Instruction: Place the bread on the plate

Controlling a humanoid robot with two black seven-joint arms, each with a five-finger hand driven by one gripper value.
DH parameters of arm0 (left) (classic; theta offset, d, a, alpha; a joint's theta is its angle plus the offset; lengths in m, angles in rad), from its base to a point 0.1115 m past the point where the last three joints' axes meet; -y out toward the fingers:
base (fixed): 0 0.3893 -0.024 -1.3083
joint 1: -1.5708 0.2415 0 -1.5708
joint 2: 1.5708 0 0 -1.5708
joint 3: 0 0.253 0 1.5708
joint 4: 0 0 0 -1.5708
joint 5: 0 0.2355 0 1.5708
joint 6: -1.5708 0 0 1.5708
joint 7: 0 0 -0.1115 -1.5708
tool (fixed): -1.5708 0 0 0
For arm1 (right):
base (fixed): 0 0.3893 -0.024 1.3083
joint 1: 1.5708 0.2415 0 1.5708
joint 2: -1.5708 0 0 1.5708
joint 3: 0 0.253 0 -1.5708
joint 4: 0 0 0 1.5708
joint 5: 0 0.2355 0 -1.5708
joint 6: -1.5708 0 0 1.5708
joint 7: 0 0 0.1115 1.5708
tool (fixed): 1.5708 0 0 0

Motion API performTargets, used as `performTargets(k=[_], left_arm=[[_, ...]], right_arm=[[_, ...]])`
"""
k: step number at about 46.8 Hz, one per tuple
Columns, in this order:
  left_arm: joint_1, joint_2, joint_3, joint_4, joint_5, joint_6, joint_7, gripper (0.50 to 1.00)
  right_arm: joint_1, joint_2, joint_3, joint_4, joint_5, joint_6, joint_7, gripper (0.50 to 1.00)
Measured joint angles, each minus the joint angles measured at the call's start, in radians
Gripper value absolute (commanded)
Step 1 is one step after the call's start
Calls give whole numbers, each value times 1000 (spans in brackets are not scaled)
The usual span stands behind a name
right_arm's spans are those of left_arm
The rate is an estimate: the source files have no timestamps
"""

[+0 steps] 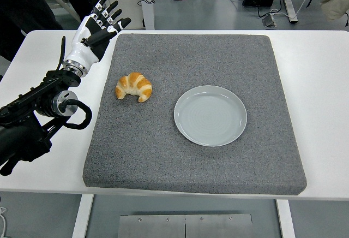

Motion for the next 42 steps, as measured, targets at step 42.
performTargets(k=[42], left_arm=[[-14, -11, -2, 0, -3, 0, 6, 968]], right_arm=[[0, 0, 0, 0, 0, 0, 0, 1000]])
